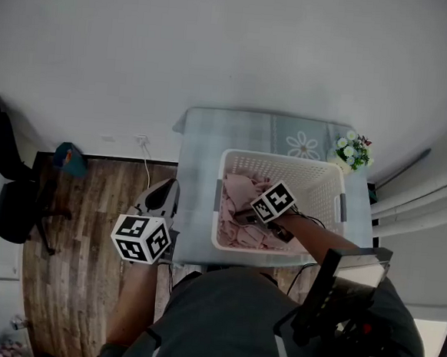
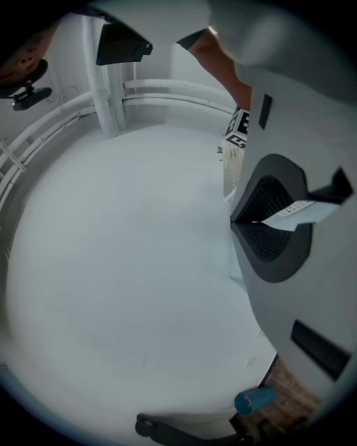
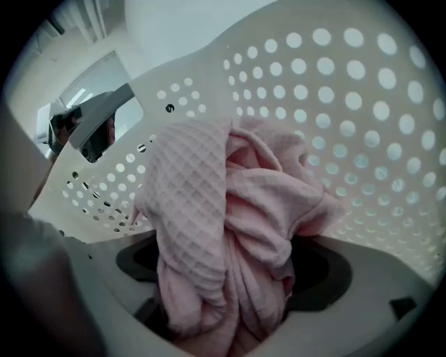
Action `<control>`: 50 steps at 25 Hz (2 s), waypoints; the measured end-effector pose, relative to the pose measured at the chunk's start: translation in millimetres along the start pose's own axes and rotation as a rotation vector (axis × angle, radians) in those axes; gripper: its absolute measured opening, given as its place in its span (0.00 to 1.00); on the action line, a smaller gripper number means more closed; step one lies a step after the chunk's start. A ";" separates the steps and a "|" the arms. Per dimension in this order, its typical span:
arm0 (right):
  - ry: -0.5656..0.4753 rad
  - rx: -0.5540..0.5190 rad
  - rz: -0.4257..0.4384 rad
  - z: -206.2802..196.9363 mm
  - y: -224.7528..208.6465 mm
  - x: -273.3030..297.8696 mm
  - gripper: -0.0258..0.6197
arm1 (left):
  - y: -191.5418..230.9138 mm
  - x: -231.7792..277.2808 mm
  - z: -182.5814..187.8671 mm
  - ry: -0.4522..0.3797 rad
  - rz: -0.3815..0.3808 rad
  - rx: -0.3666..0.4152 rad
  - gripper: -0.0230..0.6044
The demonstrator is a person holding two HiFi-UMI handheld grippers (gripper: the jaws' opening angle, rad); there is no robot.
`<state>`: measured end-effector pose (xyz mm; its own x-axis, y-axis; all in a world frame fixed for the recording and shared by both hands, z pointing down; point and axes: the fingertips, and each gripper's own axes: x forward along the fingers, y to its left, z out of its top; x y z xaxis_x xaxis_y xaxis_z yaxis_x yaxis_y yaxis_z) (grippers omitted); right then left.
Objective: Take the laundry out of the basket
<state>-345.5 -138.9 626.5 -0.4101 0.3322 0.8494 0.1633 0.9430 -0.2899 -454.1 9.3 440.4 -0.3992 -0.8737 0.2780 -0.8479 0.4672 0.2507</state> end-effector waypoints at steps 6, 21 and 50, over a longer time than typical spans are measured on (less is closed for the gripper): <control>0.105 0.012 -0.045 -6.0 -1.8 29.7 0.86 | 13.2 -11.4 -6.9 0.012 0.037 -0.014 0.05; -0.215 0.462 0.269 31.4 -1.8 11.3 0.47 | 31.7 -28.5 -10.4 -0.016 0.070 -0.047 0.05; -1.034 0.275 0.337 110.8 46.3 -321.9 0.47 | -106.6 -2.8 111.0 -0.253 -0.212 0.099 0.05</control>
<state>-305.3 -200.0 290.8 -0.9510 0.3078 -0.0285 0.2557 0.7315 -0.6321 -401.3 -53.1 310.1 -0.2737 -0.9617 -0.0124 -0.9461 0.2669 0.1836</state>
